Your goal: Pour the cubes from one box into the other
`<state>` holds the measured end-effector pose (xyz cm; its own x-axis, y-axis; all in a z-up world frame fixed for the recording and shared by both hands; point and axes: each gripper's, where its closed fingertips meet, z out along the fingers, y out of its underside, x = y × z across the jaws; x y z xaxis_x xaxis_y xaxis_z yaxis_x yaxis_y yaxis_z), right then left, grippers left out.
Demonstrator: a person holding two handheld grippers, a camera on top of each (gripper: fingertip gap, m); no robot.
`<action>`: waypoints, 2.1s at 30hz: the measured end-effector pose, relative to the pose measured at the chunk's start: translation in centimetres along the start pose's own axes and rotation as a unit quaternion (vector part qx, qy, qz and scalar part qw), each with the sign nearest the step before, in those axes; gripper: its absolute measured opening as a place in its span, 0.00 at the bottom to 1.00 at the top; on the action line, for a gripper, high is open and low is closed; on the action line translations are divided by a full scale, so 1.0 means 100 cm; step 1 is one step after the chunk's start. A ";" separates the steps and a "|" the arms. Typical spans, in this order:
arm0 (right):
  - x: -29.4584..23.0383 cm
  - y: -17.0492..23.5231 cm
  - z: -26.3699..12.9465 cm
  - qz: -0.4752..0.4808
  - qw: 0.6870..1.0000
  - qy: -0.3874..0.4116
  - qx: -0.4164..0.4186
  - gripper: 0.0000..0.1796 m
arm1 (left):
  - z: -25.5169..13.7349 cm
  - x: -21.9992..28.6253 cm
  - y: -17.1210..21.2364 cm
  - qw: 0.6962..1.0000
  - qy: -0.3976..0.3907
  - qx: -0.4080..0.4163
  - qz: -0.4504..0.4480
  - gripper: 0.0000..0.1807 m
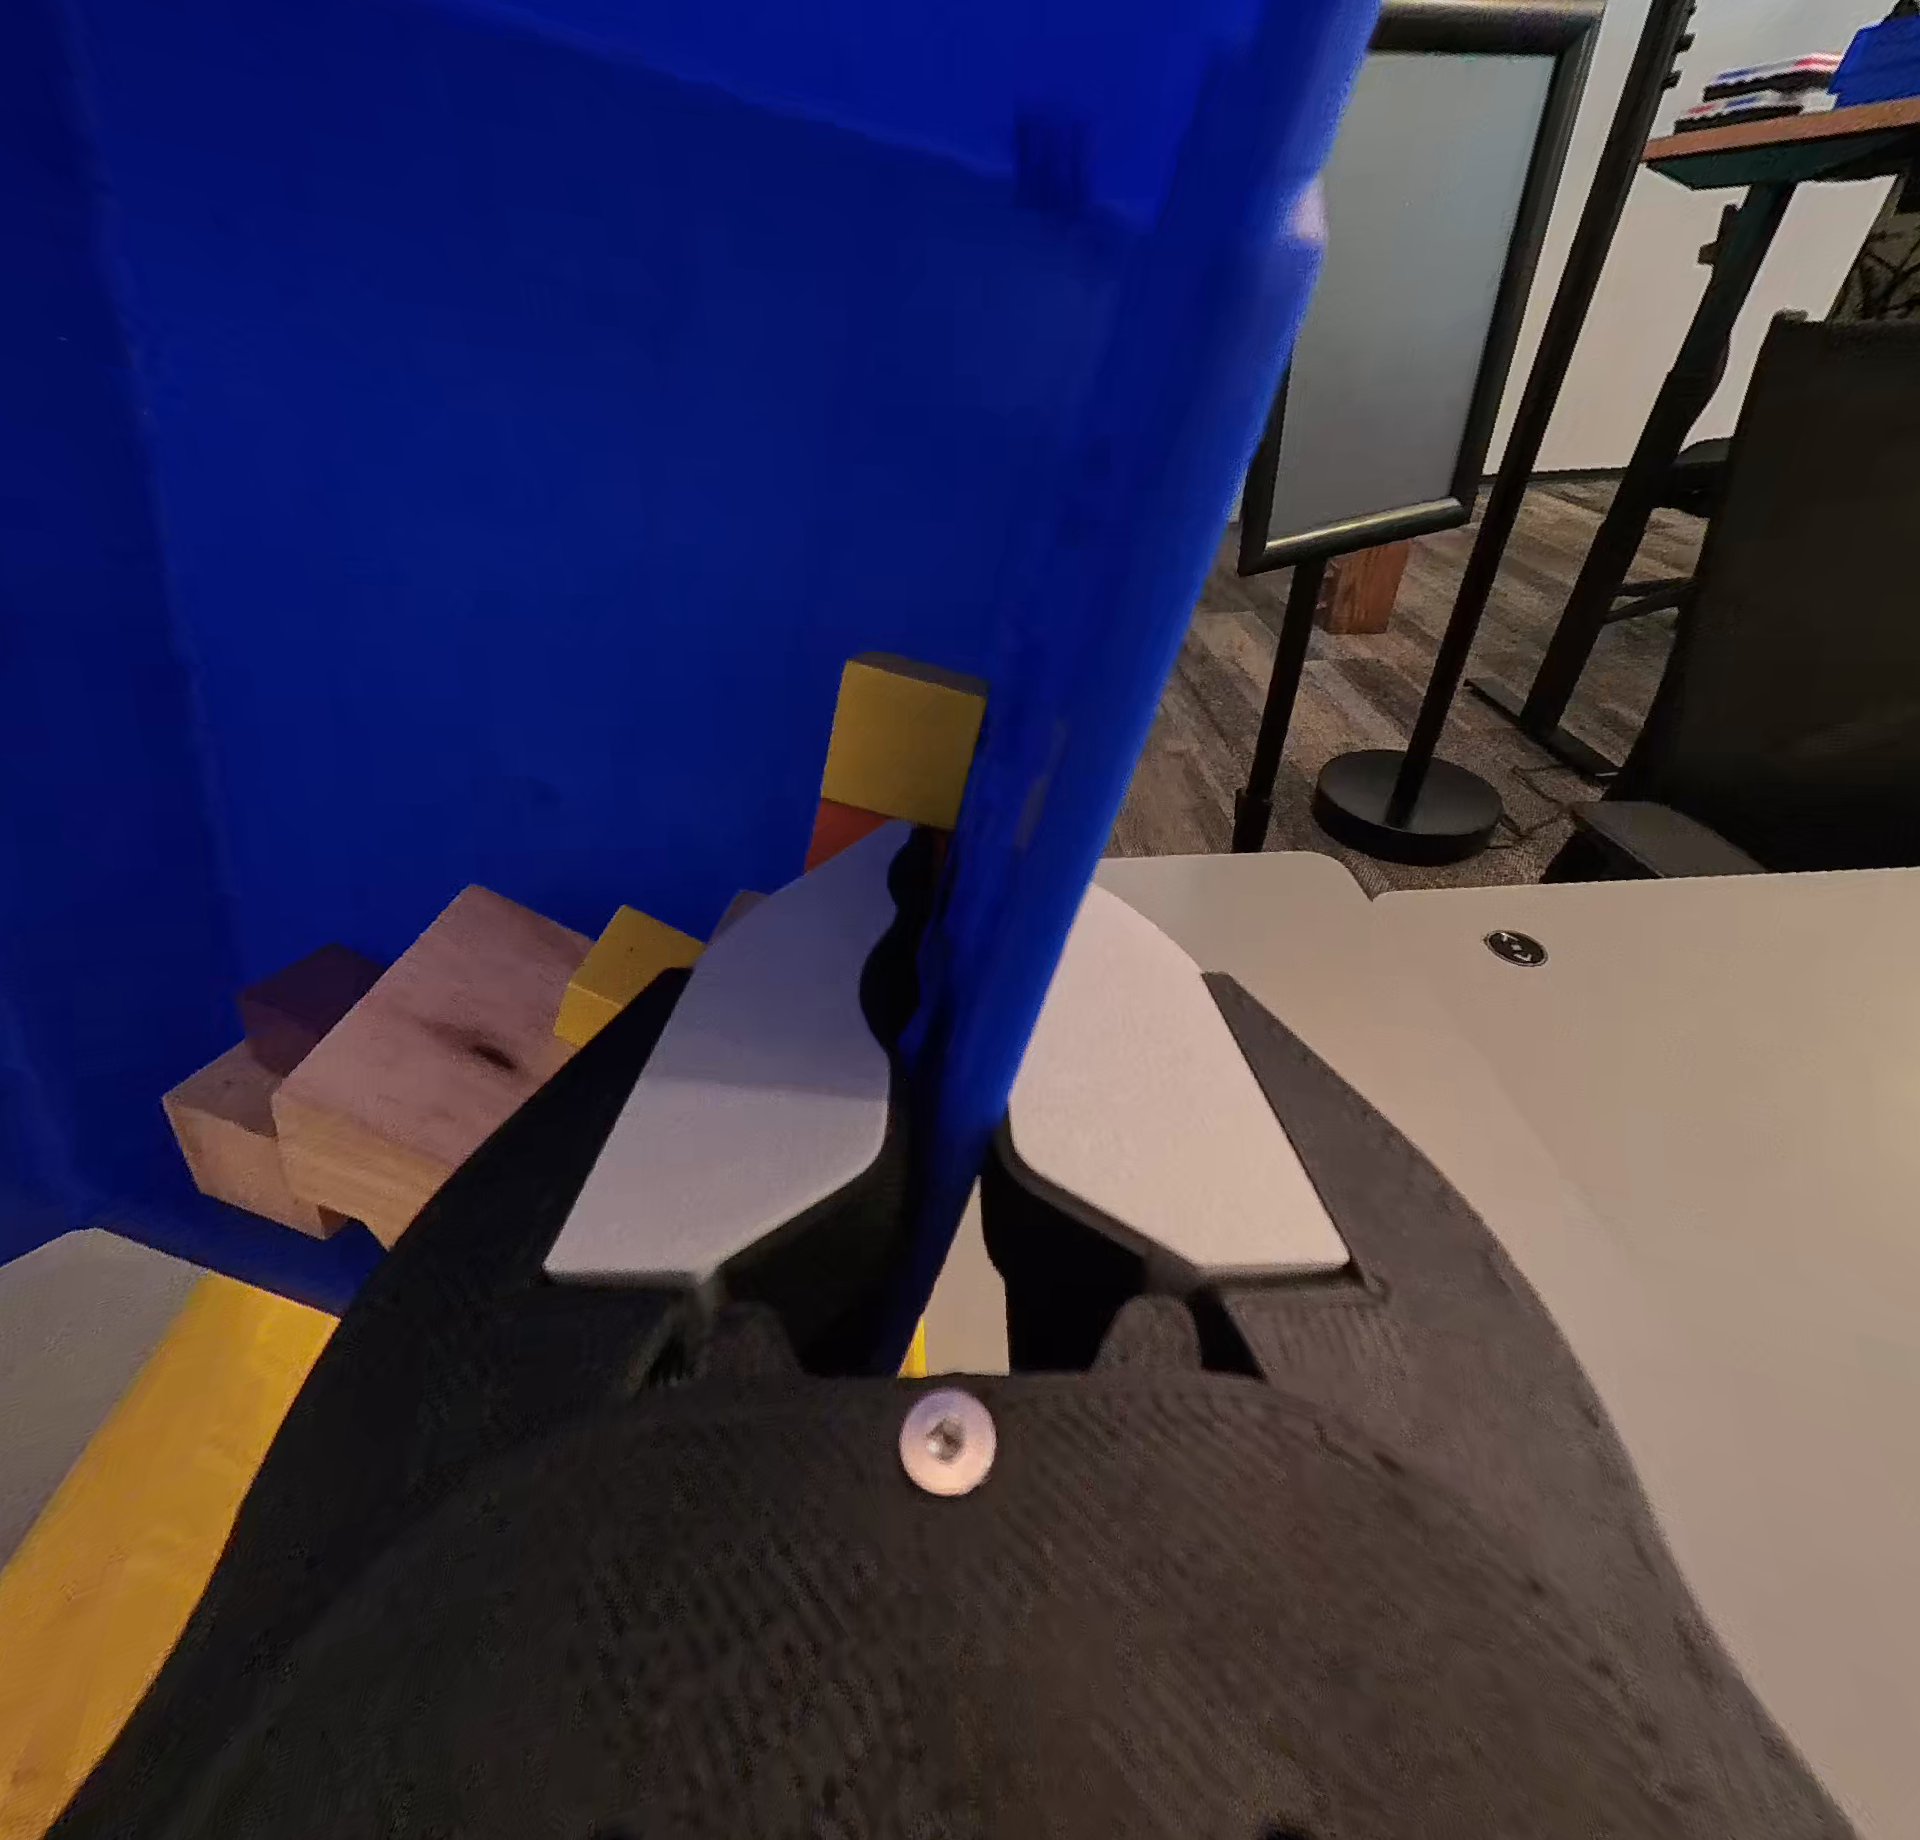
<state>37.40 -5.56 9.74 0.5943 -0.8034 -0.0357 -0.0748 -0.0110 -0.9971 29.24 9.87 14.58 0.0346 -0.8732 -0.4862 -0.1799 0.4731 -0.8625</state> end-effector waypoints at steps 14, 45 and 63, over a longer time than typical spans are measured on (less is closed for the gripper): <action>0.003 -0.016 -0.010 -0.015 0.998 0.014 0.053 0.04 | -0.007 0.000 -0.015 0.999 -0.010 0.050 0.016 0.07; -0.006 -0.015 -0.006 -0.022 0.998 0.015 0.058 0.04 | -0.006 -0.011 -0.010 0.998 -0.030 0.053 0.018 0.05; -0.006 -0.009 -0.001 -0.020 0.999 0.013 0.049 0.05 | -0.002 -0.011 -0.006 0.998 -0.030 0.047 0.023 0.05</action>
<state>36.99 -5.13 10.68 0.5736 -0.8191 0.0048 0.0280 0.0138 -0.9995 29.13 10.53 15.61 0.0876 -0.8436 -0.5299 -0.0893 0.5231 -0.8476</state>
